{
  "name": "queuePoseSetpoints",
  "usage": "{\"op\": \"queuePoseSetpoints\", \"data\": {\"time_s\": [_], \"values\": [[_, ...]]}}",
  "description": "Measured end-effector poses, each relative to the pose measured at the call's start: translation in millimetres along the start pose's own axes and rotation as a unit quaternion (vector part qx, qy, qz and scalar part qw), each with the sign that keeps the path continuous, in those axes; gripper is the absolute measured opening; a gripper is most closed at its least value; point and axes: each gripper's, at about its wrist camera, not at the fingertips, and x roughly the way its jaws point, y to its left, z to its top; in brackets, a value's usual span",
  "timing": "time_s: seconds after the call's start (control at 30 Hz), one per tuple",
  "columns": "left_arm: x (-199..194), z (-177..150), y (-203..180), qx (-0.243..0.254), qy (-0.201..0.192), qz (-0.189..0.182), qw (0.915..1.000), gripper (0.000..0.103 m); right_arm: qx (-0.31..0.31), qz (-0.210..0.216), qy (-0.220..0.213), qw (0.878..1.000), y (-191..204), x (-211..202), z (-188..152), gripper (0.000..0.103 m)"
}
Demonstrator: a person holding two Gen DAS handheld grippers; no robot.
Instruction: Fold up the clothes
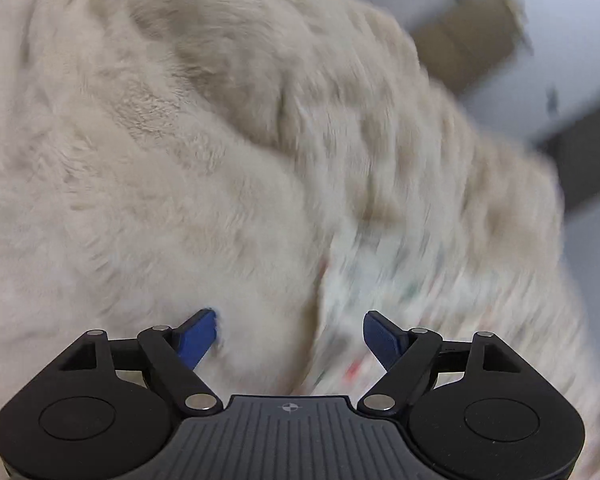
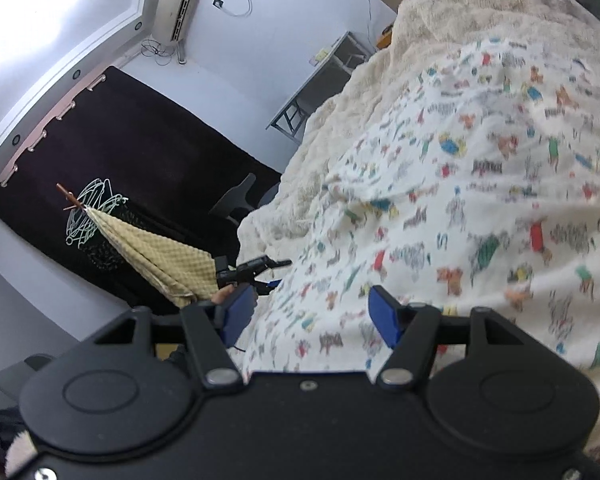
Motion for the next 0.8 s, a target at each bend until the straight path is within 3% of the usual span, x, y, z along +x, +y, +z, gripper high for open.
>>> {"op": "queuePoseSetpoints", "data": {"time_s": [0.07,0.13,0.17,0.2,0.23,0.27,0.3,0.37,0.43,0.47,0.5,0.53,0.6,0.63,0.8], "values": [[21,10,-12,-0.011,-0.006,-0.013,0.9998,0.075,0.001,-0.004,0.000,1.000,-2,1,2,0.062],[44,15,-31,0.006,-0.002,-0.006,1.0000,0.056,0.006,-0.010,0.000,1.000,-6,2,3,0.062],[55,15,-42,0.026,0.000,0.008,0.9996,0.036,0.008,-0.011,0.000,1.000,-7,2,3,0.062],[66,14,-53,0.046,0.002,0.021,0.9987,0.005,0.011,-0.013,0.000,1.000,-8,3,4,0.062],[75,14,-65,0.072,-0.002,0.038,0.9967,0.003,0.013,-0.016,0.000,1.000,-10,4,4,0.062],[78,16,-81,0.114,-0.030,0.066,0.9908,0.002,0.012,-0.018,0.000,1.000,-10,6,4,0.062],[75,18,-88,0.136,-0.063,0.081,0.9854,0.001,0.010,-0.022,0.000,1.000,-10,7,4,0.062],[59,28,-95,0.129,-0.122,0.088,0.9801,0.002,0.009,-0.023,-0.002,1.000,-11,8,4,0.062],[60,33,-94,0.105,-0.116,0.105,0.9820,0.003,0.010,-0.021,-0.005,1.000,-12,8,4,0.062],[60,37,-92,0.090,-0.108,0.119,0.9829,0.008,0.010,-0.019,-0.005,1.000,-12,9,4,0.062],[61,39,-92,0.081,-0.099,0.138,0.9822,0.020,0.011,-0.016,-0.006,1.000,-13,9,3,0.062],[64,34,-94,0.102,-0.088,0.175,0.9754,0.026,0.012,-0.014,-0.005,1.000,-14,10,3,0.062],[59,23,-94,0.119,-0.090,0.212,0.9660,0.056,0.004,-0.012,-0.005,1.000,-12,8,1,0.062],[54,17,-93,0.121,-0.093,0.218,0.9640,0.058,-0.002,-0.010,-0.005,1.000,-10,7,0,0.062],[-4,-34,-94,0.129,-0.092,0.155,0.9752,0.071,-0.025,0.008,0.000,1.000,-1,3,-11,0.062]]}}
